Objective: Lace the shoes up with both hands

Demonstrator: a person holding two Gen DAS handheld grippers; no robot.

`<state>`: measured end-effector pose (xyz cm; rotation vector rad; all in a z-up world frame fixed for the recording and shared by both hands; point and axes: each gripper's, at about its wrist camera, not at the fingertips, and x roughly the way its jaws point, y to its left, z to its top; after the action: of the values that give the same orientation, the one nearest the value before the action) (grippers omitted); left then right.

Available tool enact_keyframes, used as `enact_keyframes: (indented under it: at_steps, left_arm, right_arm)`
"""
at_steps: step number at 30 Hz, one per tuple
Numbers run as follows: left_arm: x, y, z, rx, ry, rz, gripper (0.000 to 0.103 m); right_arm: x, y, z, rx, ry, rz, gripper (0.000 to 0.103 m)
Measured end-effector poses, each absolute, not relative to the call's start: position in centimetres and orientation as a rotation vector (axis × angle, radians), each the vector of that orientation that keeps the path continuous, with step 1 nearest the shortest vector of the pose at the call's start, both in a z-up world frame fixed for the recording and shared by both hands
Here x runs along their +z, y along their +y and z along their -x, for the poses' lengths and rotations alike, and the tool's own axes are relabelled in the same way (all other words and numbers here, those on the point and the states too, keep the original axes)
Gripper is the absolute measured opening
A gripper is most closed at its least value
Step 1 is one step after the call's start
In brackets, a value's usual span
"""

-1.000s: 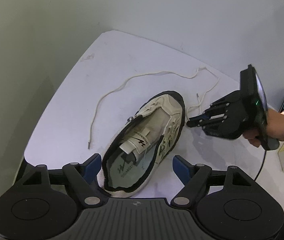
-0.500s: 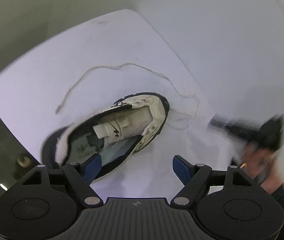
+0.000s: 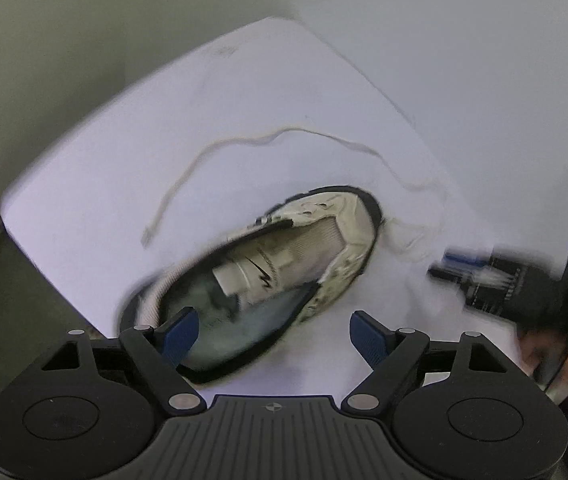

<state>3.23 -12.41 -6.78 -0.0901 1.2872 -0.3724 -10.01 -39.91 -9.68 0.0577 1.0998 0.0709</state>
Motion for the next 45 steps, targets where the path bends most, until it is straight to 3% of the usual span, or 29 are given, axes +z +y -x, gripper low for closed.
enact_keyframes:
  at_steps: [5, 13, 15, 18, 22, 24, 27, 32, 40, 45]
  left_arm:
    - [-6.3, -14.6, -2.1, -0.404, 1.209, -0.208, 0.079]
    - [-6.9, -15.1, -1.5, -0.431, 1.188, -0.256, 0.079]
    - [-7.1, -15.1, -1.5, -0.444, 1.190, -0.271, 0.079]
    - [-7.4, -15.0, -1.4, -0.460, 1.193, -0.299, 0.079]
    - [-7.8, -15.5, -1.2, -0.502, 1.209, -0.330, 0.079]
    - [-8.3, -15.9, -1.0, -0.537, 1.212, -0.353, 0.078]
    - [-9.1, -16.5, -0.6, -0.545, 1.206, -0.414, 0.077]
    - [-10.6, -16.3, -0.6, -0.534, 1.204, -0.423, 0.059]
    - [-10.4, -14.3, -1.4, -0.501, 1.157, -0.462, 0.062]
    - [-8.5, -14.1, -1.3, -0.553, 1.169, -0.432, 0.064]
  right_arm:
    - [-10.3, -37.2, 6.7, 0.179, 1.089, 0.062, 0.038]
    - [-11.3, -36.3, 3.7, 0.250, 1.112, 0.080, 0.038]
    - [-11.4, -36.1, 4.0, 0.271, 1.109, 0.082, 0.025]
    - [-11.4, -35.4, 4.2, 0.283, 1.100, 0.102, 0.016]
    - [-10.6, -35.5, 3.8, 0.270, 1.088, 0.077, 0.017]
    - [-9.4, -36.9, 3.2, 0.254, 1.028, -0.058, 0.030]
    - [-9.0, -37.4, 1.7, 0.217, 1.006, -0.127, 0.030]
    - [-10.6, -36.6, -0.9, 0.150, 1.042, -0.162, 0.029]
    - [-10.8, -35.5, 0.1, 0.112, 1.095, -0.166, 0.028]
    - [-8.6, -38.6, 2.8, 0.083, 1.021, -0.192, 0.033]
